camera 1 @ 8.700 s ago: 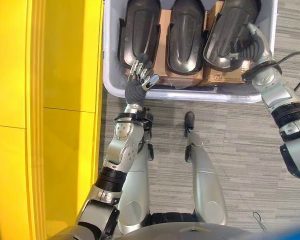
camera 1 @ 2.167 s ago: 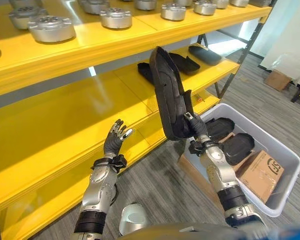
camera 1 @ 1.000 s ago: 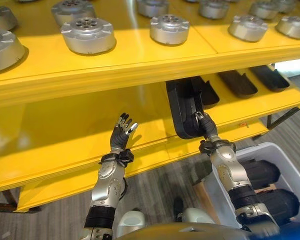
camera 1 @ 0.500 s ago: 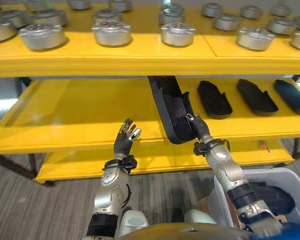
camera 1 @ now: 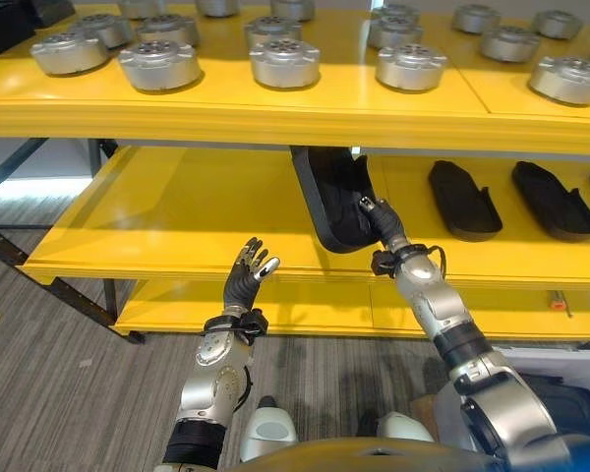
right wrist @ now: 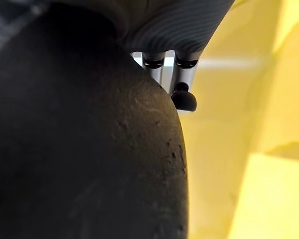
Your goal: Move parts from the plastic box to the shelf.
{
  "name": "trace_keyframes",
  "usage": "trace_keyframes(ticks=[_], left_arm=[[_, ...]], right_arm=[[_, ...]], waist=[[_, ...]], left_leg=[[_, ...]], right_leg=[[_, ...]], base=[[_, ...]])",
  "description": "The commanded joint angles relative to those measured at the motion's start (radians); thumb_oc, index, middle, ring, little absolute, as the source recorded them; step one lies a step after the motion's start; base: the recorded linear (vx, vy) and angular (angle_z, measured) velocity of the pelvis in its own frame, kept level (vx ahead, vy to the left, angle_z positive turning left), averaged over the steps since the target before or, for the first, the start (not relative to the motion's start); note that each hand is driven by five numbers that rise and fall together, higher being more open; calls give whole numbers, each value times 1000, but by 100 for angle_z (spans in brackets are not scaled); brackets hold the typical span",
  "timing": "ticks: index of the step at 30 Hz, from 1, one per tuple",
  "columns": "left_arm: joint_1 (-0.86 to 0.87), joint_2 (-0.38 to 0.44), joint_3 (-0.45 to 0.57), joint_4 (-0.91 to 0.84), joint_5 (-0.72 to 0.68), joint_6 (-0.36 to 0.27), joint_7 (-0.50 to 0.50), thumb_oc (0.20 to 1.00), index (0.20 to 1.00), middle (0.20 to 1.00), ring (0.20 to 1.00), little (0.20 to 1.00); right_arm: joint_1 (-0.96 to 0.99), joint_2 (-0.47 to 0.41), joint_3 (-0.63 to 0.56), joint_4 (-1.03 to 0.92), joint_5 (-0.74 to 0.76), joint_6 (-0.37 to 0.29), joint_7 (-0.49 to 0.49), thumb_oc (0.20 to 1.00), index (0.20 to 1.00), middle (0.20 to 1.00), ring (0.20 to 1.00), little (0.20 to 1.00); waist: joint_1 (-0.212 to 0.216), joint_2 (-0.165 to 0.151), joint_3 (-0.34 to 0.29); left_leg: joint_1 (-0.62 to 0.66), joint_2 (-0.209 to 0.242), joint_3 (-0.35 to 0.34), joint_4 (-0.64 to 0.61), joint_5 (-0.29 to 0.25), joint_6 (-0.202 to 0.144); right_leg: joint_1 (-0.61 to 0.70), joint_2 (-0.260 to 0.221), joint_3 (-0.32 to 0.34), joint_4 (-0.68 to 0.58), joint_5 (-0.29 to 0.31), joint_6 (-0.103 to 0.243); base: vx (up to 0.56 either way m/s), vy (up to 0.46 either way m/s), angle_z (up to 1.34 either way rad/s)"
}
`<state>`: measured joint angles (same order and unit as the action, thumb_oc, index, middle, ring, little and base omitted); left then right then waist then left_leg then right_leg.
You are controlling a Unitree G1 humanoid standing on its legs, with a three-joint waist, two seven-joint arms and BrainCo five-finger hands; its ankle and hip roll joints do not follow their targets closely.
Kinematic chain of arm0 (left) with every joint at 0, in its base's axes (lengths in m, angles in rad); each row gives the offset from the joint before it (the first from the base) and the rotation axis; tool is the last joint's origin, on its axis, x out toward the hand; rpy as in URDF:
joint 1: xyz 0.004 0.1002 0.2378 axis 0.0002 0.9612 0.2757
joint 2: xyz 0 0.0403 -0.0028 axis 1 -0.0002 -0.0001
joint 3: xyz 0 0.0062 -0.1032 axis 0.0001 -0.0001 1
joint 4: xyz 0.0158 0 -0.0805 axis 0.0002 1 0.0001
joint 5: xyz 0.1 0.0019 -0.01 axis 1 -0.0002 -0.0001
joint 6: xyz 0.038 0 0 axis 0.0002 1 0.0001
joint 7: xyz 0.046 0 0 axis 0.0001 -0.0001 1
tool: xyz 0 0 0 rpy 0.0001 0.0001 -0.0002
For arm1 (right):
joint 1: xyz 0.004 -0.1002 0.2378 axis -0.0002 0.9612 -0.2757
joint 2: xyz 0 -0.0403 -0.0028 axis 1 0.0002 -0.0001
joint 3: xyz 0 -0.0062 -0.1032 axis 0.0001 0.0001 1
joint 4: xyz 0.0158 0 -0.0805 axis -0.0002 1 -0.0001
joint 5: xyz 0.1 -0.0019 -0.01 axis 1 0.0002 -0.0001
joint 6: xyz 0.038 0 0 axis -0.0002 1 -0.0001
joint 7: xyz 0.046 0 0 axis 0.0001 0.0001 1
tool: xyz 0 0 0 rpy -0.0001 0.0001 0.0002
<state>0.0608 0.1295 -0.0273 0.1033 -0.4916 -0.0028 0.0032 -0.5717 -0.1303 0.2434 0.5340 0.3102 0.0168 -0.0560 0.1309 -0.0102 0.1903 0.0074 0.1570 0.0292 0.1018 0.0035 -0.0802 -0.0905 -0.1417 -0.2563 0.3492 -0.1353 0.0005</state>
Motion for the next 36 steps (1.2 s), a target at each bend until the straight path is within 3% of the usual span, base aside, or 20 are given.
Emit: trace_keyframes(ticks=[1, 6, 9, 10, 14, 17, 26, 36], left_arm=[[16, 6, -25, -119, -47, -38, -20, 1000, 1000, 1000, 1000, 1000], [12, 23, -56, -138, -65, -46, -21, 1000, 1000, 1000, 1000, 1000], [11, 23, -56, -138, -65, -46, -21, 1000, 1000, 1000, 1000, 1000], [-3, 47, -69, -155, -68, -54, -15, 1000, 1000, 1000, 1000, 1000], [-24, 61, -83, -165, -69, -60, -10, 1000, 1000, 1000, 1000, 1000], [-80, 85, -104, -156, -57, -68, 5, 1000, 1000, 1000, 1000, 1000], [-121, 90, -128, -147, -59, -72, 23, 1000, 1000, 1000, 1000, 1000], [-129, 95, -147, -164, -56, -82, 39, 1000, 1000, 1000, 1000, 1000]], right_arm=[[-200, -7, -75, 1, -23, -79, -58, 200, 200, 200, 200, 200], [-402, -74, -77, 197, -23, -73, -110, 200, 200, 200, 200, 200], [-403, -75, -77, 199, -23, -74, -110, 200, 200, 200, 200, 200], [-541, -129, -69, 352, -2, -68, -131, 200, 200, 200, 200, 200], [-629, -167, -62, 463, 11, -72, -142, 200, 200, 200, 200, 200], [-746, -261, -16, 629, 10, -71, -166, 200, 200, 200, 200, 200], [-801, -357, 58, 767, -21, -58, -194, 200, 200, 200, 200, 200], [-833, -416, 102, 839, -37, -59, -214, 200, 200, 200, 200, 200]], waist=[[15, 1, 37], [38, 12, 84], [38, 12, 84], [56, 29, 127], [66, 46, 154], [79, 66, 207], [83, 94, 247], [90, 103, 259]], left_leg=[[10, 0, 14, 51, -63, 0], [-59, -17, 10, 88, -70, 4], [-61, -17, 10, 90, -71, 4], [-108, -27, 8, 120, -79, 8], [-160, -39, -1, 159, -84, 14], [-254, -52, -19, 302, -129, 30], [-360, -74, -38, 470, -184, 56], [-408, -78, -50, 486, -183, 61]], right_leg=[[123, -15, 41, -90, 51, 22], [71, -26, 48, -87, 62, 24], [70, -26, 49, -87, 62, 24], [24, -36, 54, -71, 68, 25], [-13, -47, 54, -52, 71, 24], [-81, -81, 47, 60, 43, 19], [-170, -133, 54, 209, -6, 9], [-214, -141, 47, 227, -6, 9]], base=[[1, 86, 5], [-26, 78, 1], [-24, 48, 1], [-62, 108, 2], [-40, 92, -5], [-60, 95, 8], [-23, 53, 9], [-23, 22, 6]])
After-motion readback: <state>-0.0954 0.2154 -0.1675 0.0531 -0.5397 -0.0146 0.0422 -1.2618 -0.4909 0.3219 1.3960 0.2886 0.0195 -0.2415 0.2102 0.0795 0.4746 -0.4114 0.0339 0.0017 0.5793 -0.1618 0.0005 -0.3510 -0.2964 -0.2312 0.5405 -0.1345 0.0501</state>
